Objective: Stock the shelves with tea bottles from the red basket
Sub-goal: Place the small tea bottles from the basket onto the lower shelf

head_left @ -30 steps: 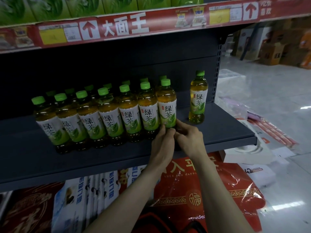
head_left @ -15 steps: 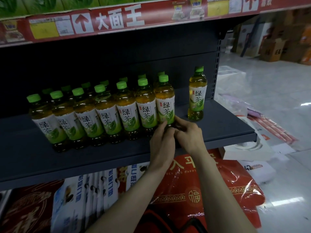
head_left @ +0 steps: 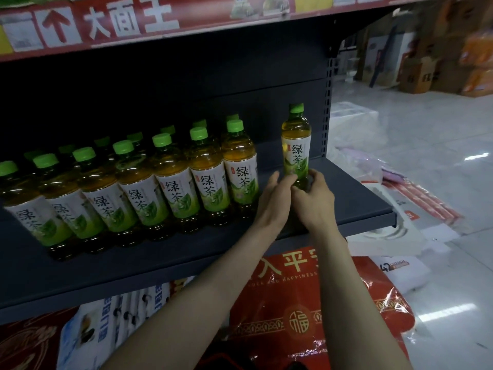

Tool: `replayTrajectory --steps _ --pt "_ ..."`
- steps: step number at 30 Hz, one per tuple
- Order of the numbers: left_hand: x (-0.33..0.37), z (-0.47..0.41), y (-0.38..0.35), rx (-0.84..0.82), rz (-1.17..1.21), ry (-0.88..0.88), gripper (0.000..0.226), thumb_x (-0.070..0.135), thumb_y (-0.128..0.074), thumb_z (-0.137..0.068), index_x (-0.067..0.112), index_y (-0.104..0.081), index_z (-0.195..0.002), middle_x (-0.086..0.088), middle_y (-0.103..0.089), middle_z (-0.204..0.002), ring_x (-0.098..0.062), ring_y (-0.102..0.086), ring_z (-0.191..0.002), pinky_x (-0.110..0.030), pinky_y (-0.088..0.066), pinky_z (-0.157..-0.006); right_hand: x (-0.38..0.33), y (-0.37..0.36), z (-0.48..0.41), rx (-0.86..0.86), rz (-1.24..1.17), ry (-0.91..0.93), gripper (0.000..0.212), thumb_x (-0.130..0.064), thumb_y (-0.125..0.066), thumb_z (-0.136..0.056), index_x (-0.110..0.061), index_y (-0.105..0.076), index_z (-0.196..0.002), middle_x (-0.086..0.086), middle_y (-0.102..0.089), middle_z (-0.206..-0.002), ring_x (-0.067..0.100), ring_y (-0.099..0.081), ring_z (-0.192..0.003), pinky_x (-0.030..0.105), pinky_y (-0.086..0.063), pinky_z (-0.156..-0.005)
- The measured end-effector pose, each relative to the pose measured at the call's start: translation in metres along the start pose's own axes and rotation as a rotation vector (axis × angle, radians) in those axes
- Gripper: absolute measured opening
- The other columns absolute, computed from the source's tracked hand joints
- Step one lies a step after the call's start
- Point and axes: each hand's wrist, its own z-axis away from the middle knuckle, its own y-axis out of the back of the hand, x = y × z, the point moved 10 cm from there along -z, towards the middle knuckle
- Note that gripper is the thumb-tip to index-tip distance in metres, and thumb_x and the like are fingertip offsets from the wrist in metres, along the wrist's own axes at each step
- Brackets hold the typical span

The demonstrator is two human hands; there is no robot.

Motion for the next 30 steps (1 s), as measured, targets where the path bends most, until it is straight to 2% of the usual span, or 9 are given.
replayTrajectory --steps 2,4,7,11,17,21,24,27,30 --pt "-0.001 -0.01 -0.005 -0.001 0.02 0.007 0.056 0.049 -0.059 -0.089 0.02 -0.059 -0.137 -0.003 -0.065 -0.137 -0.021 -0.06 -0.129 -0.045 -0.043 -0.116 0.002 -0.006 -0.005 -0.039 -0.018 0.0 0.054 -0.021 -0.063 -0.097 -0.018 -0.045 -0.148 -0.002 -0.058 -0.115 0.014 -0.053 -0.103 0.025 -0.04 -0.087" --pt "-0.004 -0.018 -0.009 -0.005 0.062 -0.005 0.046 0.039 -0.056 -0.095 0.017 -0.064 -0.134 -0.004 -0.071 -0.128 -0.021 -0.066 -0.119 -0.04 -0.049 -0.11 0.003 -0.013 -0.008 -0.063 -0.018 0.008 0.053 -0.025 -0.062 -0.098 -0.021 -0.043 -0.148 -0.004 -0.057 -0.113 0.015 -0.054 -0.101 0.027 -0.041 -0.086" --pt "-0.01 -0.025 -0.014 -0.012 0.077 -0.01 0.039 0.031 -0.052 -0.101 0.018 -0.067 -0.135 -0.005 -0.073 -0.127 -0.019 -0.068 -0.117 -0.034 -0.051 -0.103 0.005 -0.018 -0.015 -0.07 0.007 0.026 0.043 -0.027 -0.061 -0.099 -0.025 -0.046 -0.138 -0.003 -0.058 -0.109 0.017 -0.055 -0.098 0.028 -0.041 -0.085" --pt "-0.012 -0.026 -0.015 -0.001 0.086 0.001 0.041 0.032 -0.051 -0.101 0.019 -0.069 -0.134 -0.004 -0.074 -0.127 -0.018 -0.069 -0.115 -0.029 -0.052 -0.099 0.006 -0.019 -0.018 -0.089 0.032 0.036 0.048 -0.018 -0.058 -0.099 -0.023 -0.044 -0.145 -0.004 -0.056 -0.109 0.017 -0.052 -0.098 0.027 -0.039 -0.085" --pt "-0.014 -0.014 -0.014 0.008 0.101 0.025 0.057 0.044 -0.051 -0.084 0.018 -0.071 -0.132 -0.007 -0.074 -0.125 -0.022 -0.068 -0.118 -0.039 -0.051 -0.108 0.005 -0.013 -0.014 -0.109 0.093 0.013 0.055 -0.021 -0.059 -0.097 -0.019 -0.043 -0.15 -0.002 -0.055 -0.112 0.017 -0.049 -0.099 0.028 -0.039 -0.085" --pt "-0.018 -0.004 -0.01 0.013 0.106 0.041 0.059 0.048 -0.051 -0.08 0.02 -0.073 -0.127 -0.009 -0.074 -0.123 -0.025 -0.068 -0.118 -0.049 -0.05 -0.111 0.002 -0.007 -0.004 -0.131 0.175 -0.001 0.055 -0.023 -0.061 -0.095 -0.016 -0.044 -0.147 0.009 -0.064 -0.124 0.025 -0.057 -0.103 0.031 -0.043 -0.085" --pt "-0.013 0.014 -0.007 -0.014 0.087 0.039 0.055 0.045 -0.05 -0.082 0.02 -0.073 -0.125 -0.007 -0.076 -0.12 -0.022 -0.07 -0.115 -0.046 -0.053 -0.108 -0.002 -0.001 0.001 -0.11 0.236 0.007 0.052 -0.027 -0.063 -0.093 -0.013 -0.048 -0.141 0.016 -0.066 -0.128 0.037 -0.062 -0.116 0.041 -0.052 -0.092" --pt "-0.013 0.029 -0.001 -0.008 0.097 0.032 0.056 0.045 -0.05 -0.082 0.019 -0.072 -0.127 -0.007 -0.075 -0.12 -0.02 -0.069 -0.115 -0.042 -0.053 -0.106 -0.009 0.001 0.007 -0.112 0.281 0.028 0.048 -0.028 -0.066 -0.092 -0.012 -0.052 -0.136 0.018 -0.068 -0.124 0.039 -0.064 -0.113 0.05 -0.055 -0.095" --pt "-0.014 0.04 0.007 0.016 0.099 0.02 0.054 0.043 -0.054 -0.085 0.015 -0.07 -0.129 -0.009 -0.073 -0.122 -0.019 -0.069 -0.113 -0.036 -0.055 -0.098 -0.015 -0.001 0.014 -0.108 0.282 0.064 0.045 -0.028 -0.068 -0.094 -0.012 -0.055 -0.134 0.015 -0.071 -0.123 0.036 -0.067 -0.111 0.05 -0.057 -0.093"
